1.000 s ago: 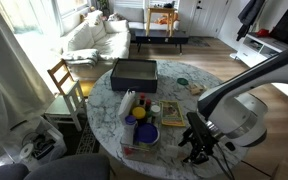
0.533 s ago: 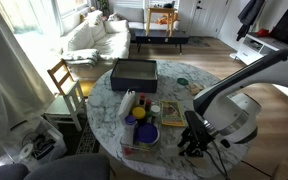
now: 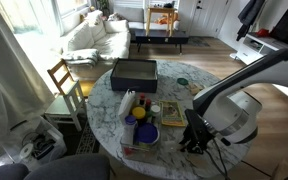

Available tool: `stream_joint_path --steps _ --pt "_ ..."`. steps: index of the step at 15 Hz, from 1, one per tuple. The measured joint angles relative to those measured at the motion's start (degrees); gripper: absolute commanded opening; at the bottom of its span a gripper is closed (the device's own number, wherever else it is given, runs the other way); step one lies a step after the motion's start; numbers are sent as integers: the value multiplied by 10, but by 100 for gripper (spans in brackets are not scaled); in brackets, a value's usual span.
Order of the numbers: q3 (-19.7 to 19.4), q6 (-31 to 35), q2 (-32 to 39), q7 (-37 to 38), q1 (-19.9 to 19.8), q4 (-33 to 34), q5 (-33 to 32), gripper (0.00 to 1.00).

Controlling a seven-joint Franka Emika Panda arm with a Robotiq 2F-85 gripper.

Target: Pick up the measuring cup with a wooden block from the white bottle to and put it on the table

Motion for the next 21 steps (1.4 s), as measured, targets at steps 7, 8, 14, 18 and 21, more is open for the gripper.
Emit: stream_joint_path --steps 7,8,14,18,21 --pt "0 45 -64 14 2 -66 -20 7" --pt "0 46 -79 15 2 -79 -20 7" --pt "7 44 -144 44 3 -151 -24 7" --pt "21 44 -160 65 10 -169 -10 7" --pt "29 44 -162 69 13 -164 16 7"
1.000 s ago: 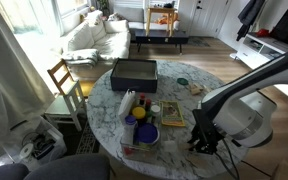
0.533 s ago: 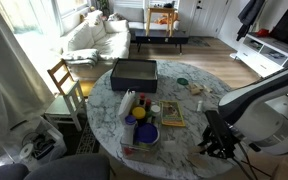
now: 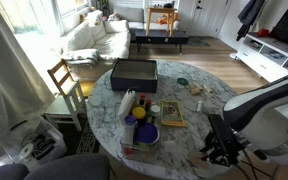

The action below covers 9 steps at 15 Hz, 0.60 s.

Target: Pick up the measuring cup with a wooden block from the white bottle to and put it on the table

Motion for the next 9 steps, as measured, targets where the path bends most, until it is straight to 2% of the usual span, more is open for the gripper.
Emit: stream_joint_path --steps 9 --pt "1 3 14 14 0 -2 18 7"
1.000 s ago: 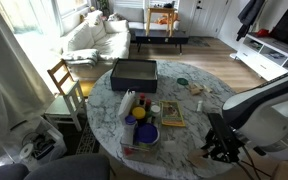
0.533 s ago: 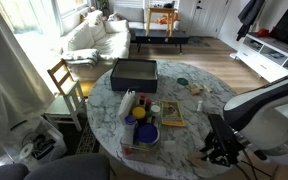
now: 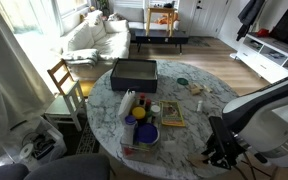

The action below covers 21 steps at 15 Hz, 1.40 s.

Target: Pick up the measuring cup with a wooden block from the white bottle to and put it on the table

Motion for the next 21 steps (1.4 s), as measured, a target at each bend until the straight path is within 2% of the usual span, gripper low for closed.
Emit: stream_joint_path --steps 12,21 --pt "0 8 16 28 0 1 7 7" --pt "2 20 22 39 4 12 36 7"
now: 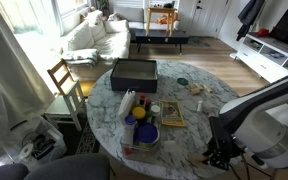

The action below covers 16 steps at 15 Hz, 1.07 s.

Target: Pick up the measuring cup with a wooden block from the white bottle to and put it on the table

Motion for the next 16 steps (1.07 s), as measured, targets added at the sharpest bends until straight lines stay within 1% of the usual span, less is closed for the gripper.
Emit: stream_joint_path --steps 4,5,6,7,10,12,13,16 --pt "4 20 14 3 6 11 10 7" --pt "4 22 17 4 7 14 11 55" --pt "4 23 20 4 7 16 11 55" --pt "4 23 22 4 8 17 11 60" --pt "4 23 19 4 8 18 11 84" --pt "4 23 12 3 8 17 9 97" --pt "4 23 5 3 8 16 7 100" --pt "5 19 -15 3 8 17 4 100"
